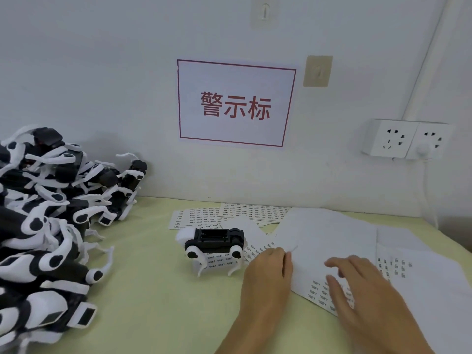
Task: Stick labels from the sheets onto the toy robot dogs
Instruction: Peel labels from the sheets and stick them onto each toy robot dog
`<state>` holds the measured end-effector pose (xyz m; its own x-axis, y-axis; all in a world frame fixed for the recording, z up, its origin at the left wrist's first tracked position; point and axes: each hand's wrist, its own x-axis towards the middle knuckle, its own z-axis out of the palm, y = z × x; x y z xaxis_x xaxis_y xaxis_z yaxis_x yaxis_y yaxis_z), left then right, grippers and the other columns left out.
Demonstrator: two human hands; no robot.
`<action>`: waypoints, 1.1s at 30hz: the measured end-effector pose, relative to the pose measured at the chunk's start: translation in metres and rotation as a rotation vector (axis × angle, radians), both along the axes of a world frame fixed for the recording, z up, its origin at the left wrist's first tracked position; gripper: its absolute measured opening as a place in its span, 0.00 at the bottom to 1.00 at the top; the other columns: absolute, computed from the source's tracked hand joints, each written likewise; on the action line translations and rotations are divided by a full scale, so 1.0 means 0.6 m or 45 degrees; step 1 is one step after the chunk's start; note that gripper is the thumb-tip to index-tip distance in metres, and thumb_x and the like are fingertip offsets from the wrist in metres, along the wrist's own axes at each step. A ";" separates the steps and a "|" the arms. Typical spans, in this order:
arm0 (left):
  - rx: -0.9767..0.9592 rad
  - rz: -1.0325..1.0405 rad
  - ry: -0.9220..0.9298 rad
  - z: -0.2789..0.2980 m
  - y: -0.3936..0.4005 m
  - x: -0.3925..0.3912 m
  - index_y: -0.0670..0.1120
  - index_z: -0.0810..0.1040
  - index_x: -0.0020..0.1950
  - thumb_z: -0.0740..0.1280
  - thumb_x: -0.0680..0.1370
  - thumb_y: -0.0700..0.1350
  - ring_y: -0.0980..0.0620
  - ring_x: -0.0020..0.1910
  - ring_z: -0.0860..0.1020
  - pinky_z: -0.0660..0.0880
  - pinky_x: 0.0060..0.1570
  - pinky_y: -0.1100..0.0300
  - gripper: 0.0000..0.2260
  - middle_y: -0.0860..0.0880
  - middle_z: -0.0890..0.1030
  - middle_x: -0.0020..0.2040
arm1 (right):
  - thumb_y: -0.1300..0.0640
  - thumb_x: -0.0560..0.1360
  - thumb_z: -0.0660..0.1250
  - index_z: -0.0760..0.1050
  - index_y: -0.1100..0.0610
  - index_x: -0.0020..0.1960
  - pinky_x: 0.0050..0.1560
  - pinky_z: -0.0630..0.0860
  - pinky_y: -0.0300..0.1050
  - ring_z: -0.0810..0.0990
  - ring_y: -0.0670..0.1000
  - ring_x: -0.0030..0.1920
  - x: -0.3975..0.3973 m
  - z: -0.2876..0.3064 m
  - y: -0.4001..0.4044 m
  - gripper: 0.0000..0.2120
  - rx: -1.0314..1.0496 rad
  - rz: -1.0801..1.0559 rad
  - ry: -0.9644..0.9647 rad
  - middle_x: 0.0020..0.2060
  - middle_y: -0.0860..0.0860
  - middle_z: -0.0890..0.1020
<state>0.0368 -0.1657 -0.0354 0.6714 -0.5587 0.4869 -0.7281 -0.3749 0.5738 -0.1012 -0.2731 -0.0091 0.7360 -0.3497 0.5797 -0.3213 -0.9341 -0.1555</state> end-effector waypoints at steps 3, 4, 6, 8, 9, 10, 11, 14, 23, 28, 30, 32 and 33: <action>-0.179 0.022 -0.066 -0.005 -0.003 -0.001 0.45 0.74 0.41 0.60 0.84 0.46 0.53 0.36 0.71 0.66 0.38 0.60 0.13 0.51 0.75 0.37 | 0.54 0.78 0.66 0.78 0.46 0.40 0.37 0.75 0.40 0.78 0.45 0.37 0.036 0.016 0.020 0.08 0.474 0.095 0.099 0.33 0.44 0.79; -0.235 0.018 -0.072 -0.005 -0.004 -0.001 0.44 0.76 0.42 0.61 0.84 0.45 0.53 0.37 0.72 0.68 0.38 0.59 0.12 0.51 0.76 0.37 | 0.52 0.80 0.64 0.80 0.48 0.40 0.36 0.76 0.40 0.80 0.45 0.36 0.051 0.017 0.025 0.11 0.777 0.115 0.060 0.33 0.46 0.82; -0.299 -0.052 -0.032 -0.003 -0.005 -0.001 0.44 0.77 0.44 0.62 0.83 0.45 0.54 0.40 0.75 0.72 0.42 0.58 0.11 0.51 0.79 0.41 | 0.50 0.81 0.62 0.84 0.55 0.41 0.34 0.77 0.38 0.84 0.48 0.36 0.081 0.023 0.037 0.17 1.428 0.154 -0.038 0.35 0.50 0.85; -0.335 -0.196 0.018 -0.002 -0.005 0.001 0.44 0.81 0.48 0.62 0.83 0.43 0.57 0.46 0.78 0.75 0.49 0.59 0.10 0.52 0.82 0.47 | 0.50 0.81 0.62 0.84 0.60 0.40 0.35 0.79 0.39 0.86 0.54 0.40 0.103 0.020 0.042 0.20 1.780 0.205 -0.202 0.37 0.57 0.86; -0.343 -0.258 0.032 -0.001 -0.005 0.002 0.44 0.82 0.50 0.62 0.82 0.43 0.58 0.49 0.79 0.75 0.52 0.61 0.09 0.53 0.82 0.49 | 0.51 0.81 0.63 0.83 0.62 0.39 0.34 0.79 0.39 0.86 0.55 0.40 0.110 0.015 0.042 0.19 1.820 0.180 -0.282 0.36 0.58 0.86; -0.335 -0.298 0.040 -0.001 -0.006 0.004 0.44 0.83 0.52 0.62 0.81 0.42 0.59 0.51 0.78 0.75 0.54 0.62 0.10 0.53 0.82 0.52 | 0.52 0.80 0.65 0.82 0.63 0.37 0.31 0.78 0.38 0.86 0.54 0.38 0.114 0.008 0.040 0.19 1.783 0.120 -0.345 0.34 0.58 0.85; -0.315 -0.318 0.041 -0.001 -0.007 0.004 0.44 0.84 0.53 0.63 0.81 0.43 0.60 0.53 0.78 0.74 0.56 0.63 0.10 0.53 0.82 0.54 | 0.53 0.79 0.66 0.79 0.63 0.34 0.26 0.75 0.37 0.84 0.53 0.33 0.117 -0.001 0.037 0.19 1.723 0.050 -0.404 0.31 0.57 0.84; -0.261 -0.327 -0.004 -0.005 -0.007 0.002 0.46 0.83 0.58 0.63 0.80 0.46 0.64 0.60 0.72 0.66 0.62 0.73 0.11 0.54 0.78 0.60 | 0.55 0.78 0.67 0.72 0.57 0.28 0.23 0.70 0.38 0.76 0.50 0.24 0.119 -0.017 0.024 0.20 1.745 -0.010 -0.495 0.28 0.60 0.79; -0.331 -0.136 0.119 -0.003 -0.008 0.009 0.51 0.77 0.51 0.68 0.79 0.43 0.61 0.52 0.73 0.67 0.53 0.73 0.04 0.57 0.76 0.50 | 0.65 0.77 0.67 0.83 0.61 0.39 0.30 0.76 0.39 0.83 0.52 0.33 0.109 -0.030 0.018 0.10 1.724 0.239 -0.510 0.33 0.58 0.84; -0.331 -0.103 0.128 -0.001 -0.009 0.013 0.48 0.79 0.48 0.70 0.77 0.40 0.61 0.51 0.74 0.67 0.52 0.73 0.03 0.59 0.77 0.48 | 0.63 0.75 0.71 0.84 0.57 0.38 0.29 0.75 0.34 0.84 0.50 0.32 0.105 -0.026 0.022 0.08 1.699 0.272 -0.508 0.31 0.56 0.84; -0.324 -0.119 0.098 -0.001 -0.008 0.012 0.47 0.80 0.48 0.69 0.78 0.40 0.62 0.52 0.73 0.66 0.53 0.74 0.02 0.59 0.76 0.49 | 0.64 0.75 0.70 0.84 0.58 0.38 0.29 0.75 0.34 0.85 0.50 0.34 0.105 -0.026 0.023 0.08 1.691 0.272 -0.497 0.33 0.57 0.85; -0.315 -0.128 0.057 -0.002 -0.008 0.010 0.46 0.81 0.49 0.69 0.79 0.41 0.63 0.54 0.72 0.65 0.55 0.75 0.02 0.59 0.75 0.50 | 0.64 0.76 0.69 0.84 0.60 0.39 0.30 0.76 0.34 0.85 0.49 0.34 0.106 -0.026 0.024 0.08 1.704 0.273 -0.496 0.34 0.58 0.85; -0.313 -0.126 0.033 -0.002 -0.007 0.009 0.46 0.82 0.50 0.69 0.79 0.42 0.64 0.54 0.71 0.65 0.55 0.74 0.03 0.58 0.74 0.50 | 0.64 0.76 0.69 0.83 0.60 0.39 0.30 0.76 0.34 0.84 0.49 0.34 0.107 -0.027 0.023 0.09 1.684 0.264 -0.491 0.34 0.57 0.85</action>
<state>0.0420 -0.1700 -0.0365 0.6332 -0.4895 0.5996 -0.7383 -0.1495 0.6577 -0.0373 -0.2595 -0.0256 0.7126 -0.6965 0.0845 0.0680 -0.0512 -0.9964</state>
